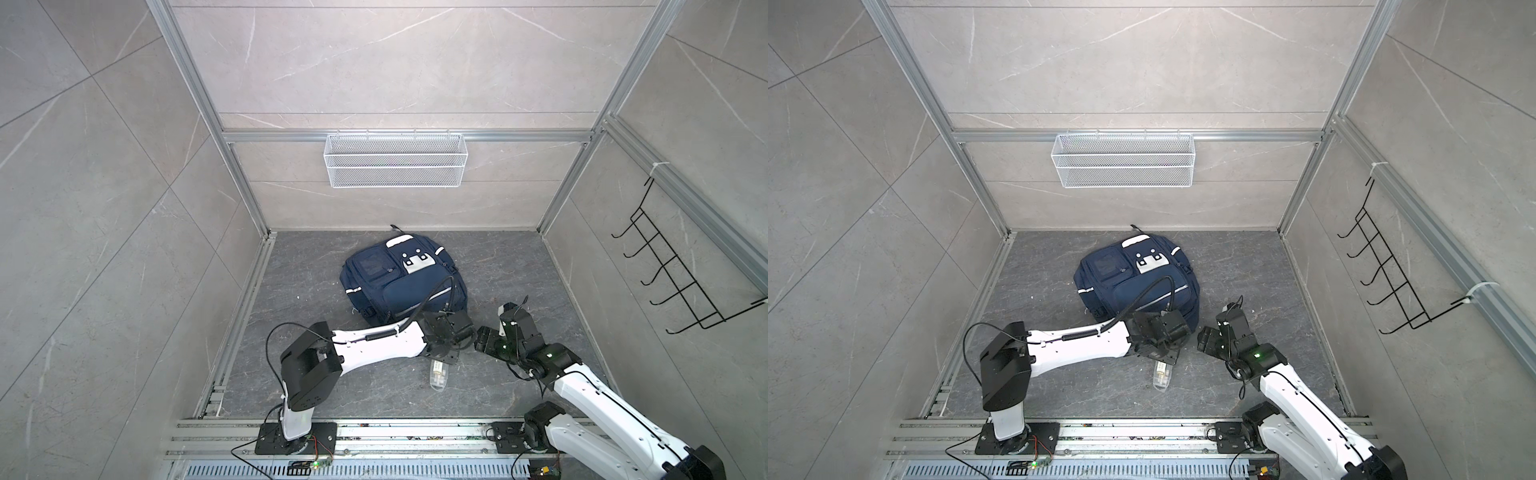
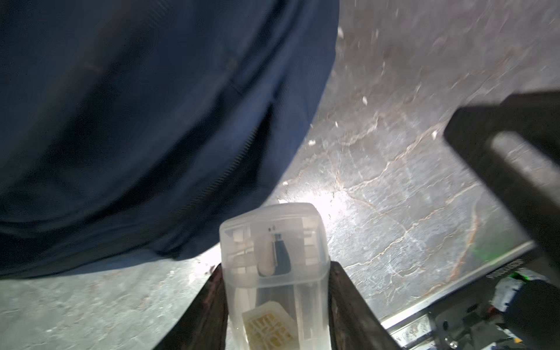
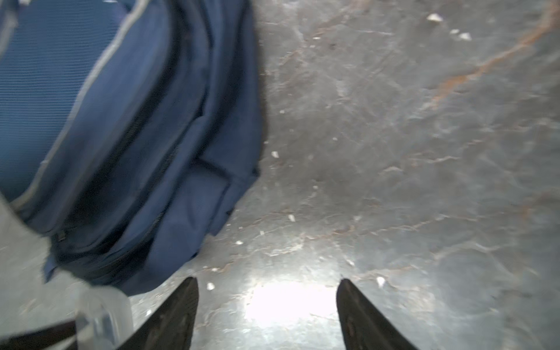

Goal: Pack the student bag

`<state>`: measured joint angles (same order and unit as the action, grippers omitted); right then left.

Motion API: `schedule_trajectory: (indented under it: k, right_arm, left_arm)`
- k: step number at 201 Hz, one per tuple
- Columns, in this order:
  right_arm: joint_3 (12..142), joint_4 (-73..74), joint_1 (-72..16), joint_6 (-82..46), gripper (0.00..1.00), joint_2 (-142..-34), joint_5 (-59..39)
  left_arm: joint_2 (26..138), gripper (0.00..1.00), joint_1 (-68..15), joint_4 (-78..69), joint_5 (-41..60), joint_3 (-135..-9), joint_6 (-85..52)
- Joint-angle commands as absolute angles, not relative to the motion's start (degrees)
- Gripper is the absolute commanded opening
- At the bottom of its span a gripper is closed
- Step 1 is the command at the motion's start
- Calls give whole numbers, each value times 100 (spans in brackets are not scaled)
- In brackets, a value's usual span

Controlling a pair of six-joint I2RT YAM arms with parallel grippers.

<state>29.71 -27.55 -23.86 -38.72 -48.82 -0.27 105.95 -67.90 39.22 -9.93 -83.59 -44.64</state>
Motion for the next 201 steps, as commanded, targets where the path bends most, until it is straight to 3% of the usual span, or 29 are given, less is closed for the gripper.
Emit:
schedule_trajectory:
  k: [1,32,76,165,201]
  right_arm:
    - [2718,-2357,-2365,-3681,72,-4491,-683]
    - [2282,-1463,-2365,-3706,70,-4053,-1857]
    - [2027,108,-2429,-4155,68,-4613,-3393]
    - [2683,585,-3671,-3842,67,-5585,-2944]
    - [2824,607,-3779,-3800,66,-5712,-2778]
  left_arm:
    - [10084,40,-6555,3759,-1116,-8231,-4236]
    - [9653,40,-6185,3572,-1024,-8025,-4161]
    - [9276,40,-5853,3238,-563,-7857,-4094]
    - [8897,40,-5646,2847,-17,-7523,-4304]
    - [8820,40,-5640,2815,7,-7445,-4326]
